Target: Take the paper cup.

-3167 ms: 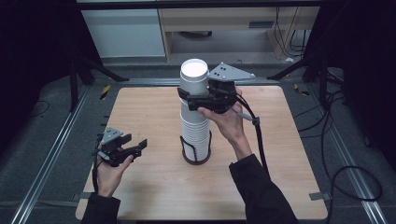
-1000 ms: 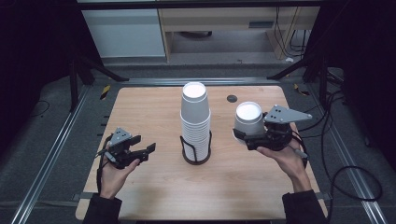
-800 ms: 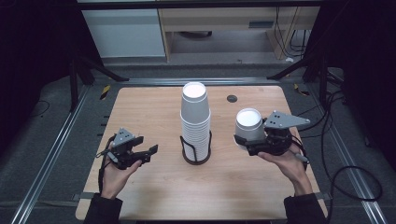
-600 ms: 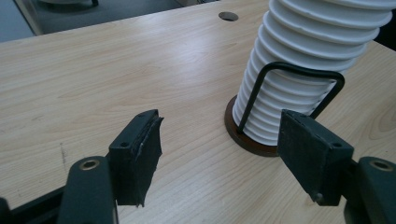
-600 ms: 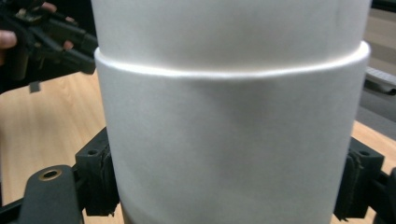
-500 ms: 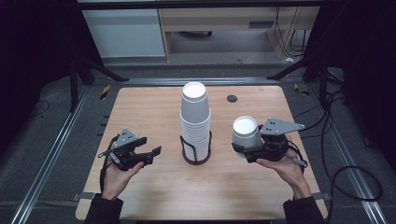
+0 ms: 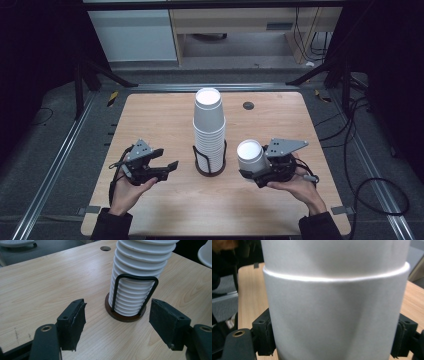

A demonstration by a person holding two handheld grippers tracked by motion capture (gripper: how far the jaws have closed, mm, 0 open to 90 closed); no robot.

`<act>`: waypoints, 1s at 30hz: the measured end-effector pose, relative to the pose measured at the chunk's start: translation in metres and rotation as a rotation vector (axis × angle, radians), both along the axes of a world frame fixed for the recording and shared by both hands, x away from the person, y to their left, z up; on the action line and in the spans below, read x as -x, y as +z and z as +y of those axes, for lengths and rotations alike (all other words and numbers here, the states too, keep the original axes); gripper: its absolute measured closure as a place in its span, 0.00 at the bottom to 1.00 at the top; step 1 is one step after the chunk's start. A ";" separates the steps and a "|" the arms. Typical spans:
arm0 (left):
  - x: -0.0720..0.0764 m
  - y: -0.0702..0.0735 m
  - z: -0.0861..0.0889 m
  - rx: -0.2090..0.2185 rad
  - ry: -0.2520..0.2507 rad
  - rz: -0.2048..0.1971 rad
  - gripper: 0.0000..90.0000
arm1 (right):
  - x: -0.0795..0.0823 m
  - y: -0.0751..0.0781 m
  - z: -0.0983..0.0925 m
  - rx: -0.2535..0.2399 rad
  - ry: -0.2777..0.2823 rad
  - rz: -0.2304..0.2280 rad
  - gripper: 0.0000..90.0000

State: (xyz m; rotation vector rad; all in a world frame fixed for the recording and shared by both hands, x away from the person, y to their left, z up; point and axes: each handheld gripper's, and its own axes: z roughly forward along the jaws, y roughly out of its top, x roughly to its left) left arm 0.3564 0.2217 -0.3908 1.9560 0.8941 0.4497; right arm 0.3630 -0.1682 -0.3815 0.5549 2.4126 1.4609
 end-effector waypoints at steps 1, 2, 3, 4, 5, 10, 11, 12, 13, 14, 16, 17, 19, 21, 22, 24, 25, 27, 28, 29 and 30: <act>0.001 0.000 -0.002 -0.008 -0.010 0.005 0.31 | -0.001 -0.004 0.003 0.009 0.015 0.008 0.19; 0.001 0.000 -0.004 -0.010 -0.016 0.004 0.31 | -0.002 -0.005 0.005 0.015 0.023 0.011 0.19; 0.001 0.000 -0.005 -0.015 -0.020 0.005 0.30 | -0.002 -0.007 0.006 0.022 0.031 0.015 0.19; 0.001 0.000 -0.006 -0.015 -0.025 0.008 0.30 | -0.002 -0.008 0.008 0.028 0.038 0.018 0.19; 0.002 -0.001 -0.008 -0.018 -0.031 0.008 0.30 | -0.002 -0.009 0.009 0.039 0.046 0.019 0.18; 0.003 -0.001 -0.013 -0.024 -0.050 0.013 0.29 | -0.003 -0.013 0.016 0.067 0.081 0.024 0.18; 0.004 -0.001 -0.014 -0.025 -0.055 0.013 0.29 | -0.003 -0.014 0.018 0.070 0.086 0.024 0.18; 0.004 0.000 -0.016 -0.025 -0.063 0.013 0.29 | -0.002 -0.016 0.023 0.088 0.105 0.023 0.18; 0.004 0.000 -0.016 -0.025 -0.063 0.013 0.29 | -0.002 -0.016 0.023 0.088 0.105 0.023 0.18; 0.005 0.000 -0.017 -0.023 -0.069 0.012 0.29 | -0.002 -0.017 0.025 0.098 0.113 0.025 0.18; 0.005 0.001 -0.018 -0.016 -0.092 0.016 0.28 | -0.003 -0.018 0.030 0.120 0.139 0.025 0.18; 0.006 0.001 -0.019 -0.013 -0.097 0.016 0.28 | -0.003 -0.018 0.032 0.123 0.146 0.027 0.18; 0.006 0.001 -0.020 -0.017 -0.103 0.015 0.28 | -0.004 -0.018 0.034 0.127 0.156 0.027 0.18; 0.006 0.001 -0.021 -0.022 -0.117 0.014 0.27 | -0.005 -0.018 0.039 0.137 0.177 0.023 0.18; 0.007 0.001 -0.021 -0.019 -0.119 0.015 0.27 | -0.006 -0.019 0.041 0.140 0.185 0.026 0.18; 0.007 0.002 -0.022 -0.025 -0.133 0.015 0.27 | -0.006 -0.019 0.045 0.156 0.201 0.027 0.18; 0.007 0.002 -0.022 -0.025 -0.133 0.015 0.27 | -0.006 -0.019 0.045 0.156 0.201 0.027 0.18; 0.008 0.003 -0.023 -0.020 -0.154 0.014 0.26 | -0.006 -0.021 0.051 0.169 0.223 0.034 0.18; 0.009 0.003 -0.024 -0.016 -0.159 0.013 0.26 | -0.006 -0.021 0.052 0.172 0.230 0.038 0.18; 0.009 0.003 -0.024 -0.014 -0.166 0.013 0.26 | -0.006 -0.022 0.053 0.176 0.233 0.040 0.18; 0.010 0.004 -0.025 -0.009 -0.170 0.013 0.26 | -0.006 -0.023 0.054 0.180 0.239 0.041 0.18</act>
